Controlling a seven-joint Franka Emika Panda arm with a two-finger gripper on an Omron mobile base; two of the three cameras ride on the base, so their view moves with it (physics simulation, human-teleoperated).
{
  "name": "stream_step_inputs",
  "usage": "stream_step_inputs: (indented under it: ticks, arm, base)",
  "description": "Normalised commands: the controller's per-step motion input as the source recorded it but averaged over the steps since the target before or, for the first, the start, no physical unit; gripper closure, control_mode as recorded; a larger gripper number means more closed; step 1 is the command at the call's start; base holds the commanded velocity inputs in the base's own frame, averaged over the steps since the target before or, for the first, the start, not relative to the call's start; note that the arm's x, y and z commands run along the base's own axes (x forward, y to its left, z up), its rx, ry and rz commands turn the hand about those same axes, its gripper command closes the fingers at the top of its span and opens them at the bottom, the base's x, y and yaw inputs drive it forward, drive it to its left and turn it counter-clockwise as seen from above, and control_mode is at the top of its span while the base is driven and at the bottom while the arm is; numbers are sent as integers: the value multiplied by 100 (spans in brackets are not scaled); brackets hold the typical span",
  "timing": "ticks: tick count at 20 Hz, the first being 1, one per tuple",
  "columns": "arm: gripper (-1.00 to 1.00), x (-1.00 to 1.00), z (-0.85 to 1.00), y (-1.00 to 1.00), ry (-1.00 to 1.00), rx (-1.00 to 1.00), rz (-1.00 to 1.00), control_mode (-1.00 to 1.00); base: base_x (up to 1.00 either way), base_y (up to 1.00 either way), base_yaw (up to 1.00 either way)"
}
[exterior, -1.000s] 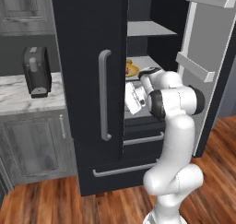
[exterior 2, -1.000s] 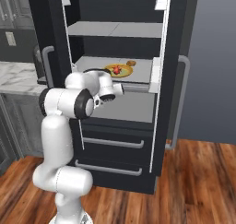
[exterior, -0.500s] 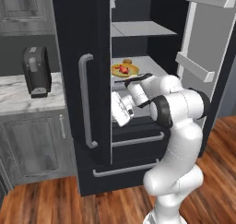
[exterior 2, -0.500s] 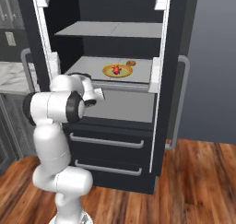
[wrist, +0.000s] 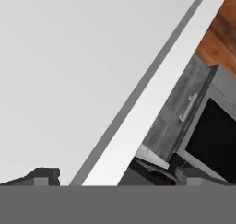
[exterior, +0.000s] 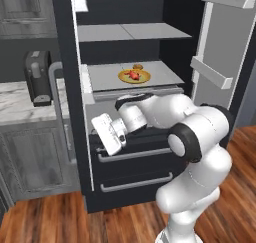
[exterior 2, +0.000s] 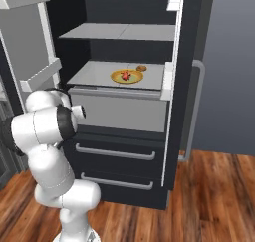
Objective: Retrieve the fish from the fridge and place it on the saucepan with marinade on the stove.
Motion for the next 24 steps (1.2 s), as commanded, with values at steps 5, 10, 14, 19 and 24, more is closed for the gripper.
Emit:
stream_step_inputs:
  ticks: [5,10,14,19,24]
  arm:
    - [-100,-34,6,47,-1,-3,-1,-100]
    - [-100,-7,4,-13,-1,-33,-9,-100]
    - [-100,6,26,-44,-3,-49,-3,-100]
    - [-100,63,39,-63,-7,-49,1,-100]
    - [-100,61,-4,-71,-7,-53,20,-100]
  base:
    - [0,0,0]
    - [0,0,0]
    - [0,0,0]
    - [0,0,0]
    - [0,0,0]
